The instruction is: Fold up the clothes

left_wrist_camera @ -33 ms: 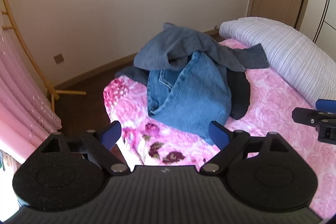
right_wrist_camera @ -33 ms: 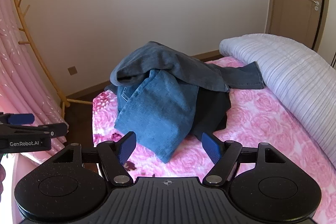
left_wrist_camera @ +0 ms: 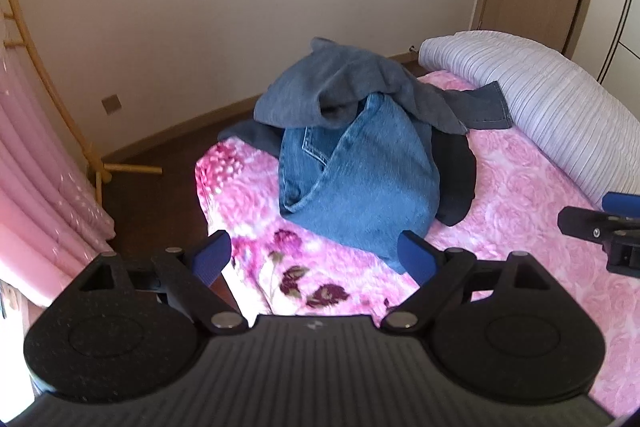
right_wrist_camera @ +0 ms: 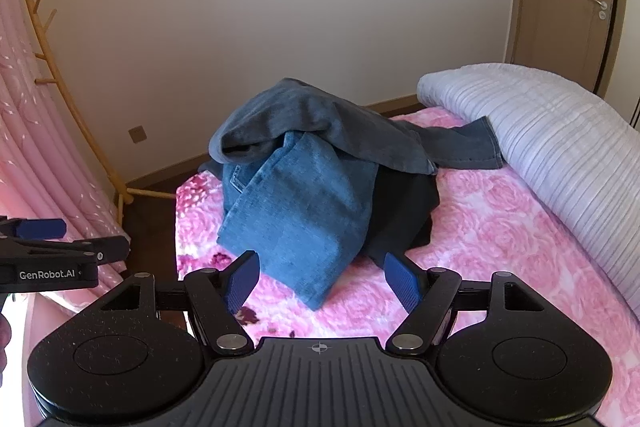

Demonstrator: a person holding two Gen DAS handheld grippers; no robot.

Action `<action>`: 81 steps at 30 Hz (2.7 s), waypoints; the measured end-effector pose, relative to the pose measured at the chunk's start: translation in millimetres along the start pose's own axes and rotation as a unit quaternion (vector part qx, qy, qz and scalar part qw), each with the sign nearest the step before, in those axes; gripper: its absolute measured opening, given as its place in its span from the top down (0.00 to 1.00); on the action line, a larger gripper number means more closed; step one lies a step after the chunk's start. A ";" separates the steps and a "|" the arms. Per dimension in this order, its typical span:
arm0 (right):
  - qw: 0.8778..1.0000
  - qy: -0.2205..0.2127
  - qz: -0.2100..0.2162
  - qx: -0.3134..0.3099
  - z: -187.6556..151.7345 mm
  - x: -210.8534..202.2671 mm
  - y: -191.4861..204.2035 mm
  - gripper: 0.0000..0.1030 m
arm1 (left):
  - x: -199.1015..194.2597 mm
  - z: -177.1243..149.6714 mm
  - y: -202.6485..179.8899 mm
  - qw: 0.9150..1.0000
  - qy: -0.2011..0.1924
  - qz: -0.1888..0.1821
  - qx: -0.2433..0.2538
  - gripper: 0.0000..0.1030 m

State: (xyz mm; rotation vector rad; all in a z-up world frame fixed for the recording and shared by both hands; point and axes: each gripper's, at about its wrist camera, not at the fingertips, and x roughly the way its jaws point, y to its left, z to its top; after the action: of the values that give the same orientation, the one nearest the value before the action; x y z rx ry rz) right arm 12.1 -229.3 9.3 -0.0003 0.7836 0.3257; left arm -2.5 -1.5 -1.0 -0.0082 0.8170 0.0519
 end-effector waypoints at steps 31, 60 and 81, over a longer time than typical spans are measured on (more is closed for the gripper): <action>1.000 0.006 0.003 -0.006 -6.5 4.0 -3.7 0.29 | 4.5 -3.2 1.9 1.000 0.017 -0.009 -0.009 0.15; 1.000 0.012 0.012 -0.015 -11.4 -1.7 3.3 0.29 | -16.6 -21.3 1.9 1.000 0.002 0.014 0.009 0.15; 0.983 0.042 -0.063 -0.168 56.4 148.2 -14.6 0.29 | 237.0 38.3 -2.7 0.883 -0.125 0.006 0.453 0.15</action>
State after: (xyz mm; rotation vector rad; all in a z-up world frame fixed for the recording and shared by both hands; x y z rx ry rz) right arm 153.4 -193.7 -55.0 -0.3822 0.8010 0.3359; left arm 187.5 7.1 -147.6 0.8753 0.5185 -0.3179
